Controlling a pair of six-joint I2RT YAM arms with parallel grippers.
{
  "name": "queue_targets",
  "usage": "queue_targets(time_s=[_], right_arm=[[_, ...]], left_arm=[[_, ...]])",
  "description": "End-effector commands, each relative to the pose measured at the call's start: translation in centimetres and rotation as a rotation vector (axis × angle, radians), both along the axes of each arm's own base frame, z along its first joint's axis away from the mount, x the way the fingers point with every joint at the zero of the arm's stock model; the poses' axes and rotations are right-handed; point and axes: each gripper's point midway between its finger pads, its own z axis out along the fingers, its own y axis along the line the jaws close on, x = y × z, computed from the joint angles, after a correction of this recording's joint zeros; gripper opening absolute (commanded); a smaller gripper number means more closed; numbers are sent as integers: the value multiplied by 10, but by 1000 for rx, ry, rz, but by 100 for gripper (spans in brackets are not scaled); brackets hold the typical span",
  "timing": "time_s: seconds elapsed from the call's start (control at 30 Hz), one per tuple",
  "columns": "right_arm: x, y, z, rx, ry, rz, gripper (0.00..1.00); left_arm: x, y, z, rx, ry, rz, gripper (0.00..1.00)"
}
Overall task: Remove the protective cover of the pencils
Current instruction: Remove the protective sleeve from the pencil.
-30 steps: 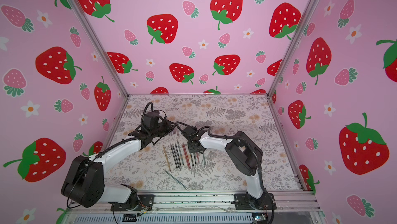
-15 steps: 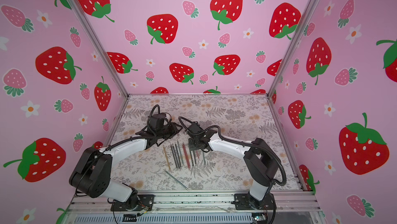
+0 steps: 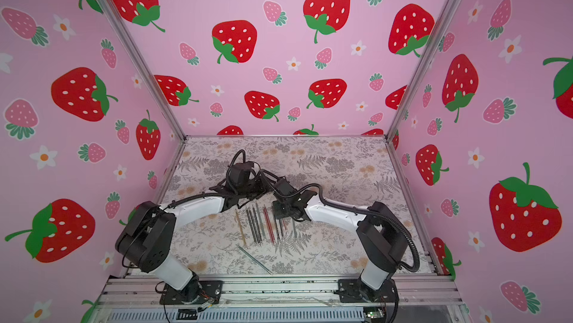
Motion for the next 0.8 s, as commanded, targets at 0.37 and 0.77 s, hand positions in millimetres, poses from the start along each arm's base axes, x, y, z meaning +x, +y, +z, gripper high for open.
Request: queue_targets(time_s=[0.37,0.77], right_arm=[[4,10,18,58,-34,12,0],[5,8,6,32,-28,-4,28]], left_arm=[[7,-23,9,-56,-10,-43,26],[9,-25,8,-66,5,-38,0]])
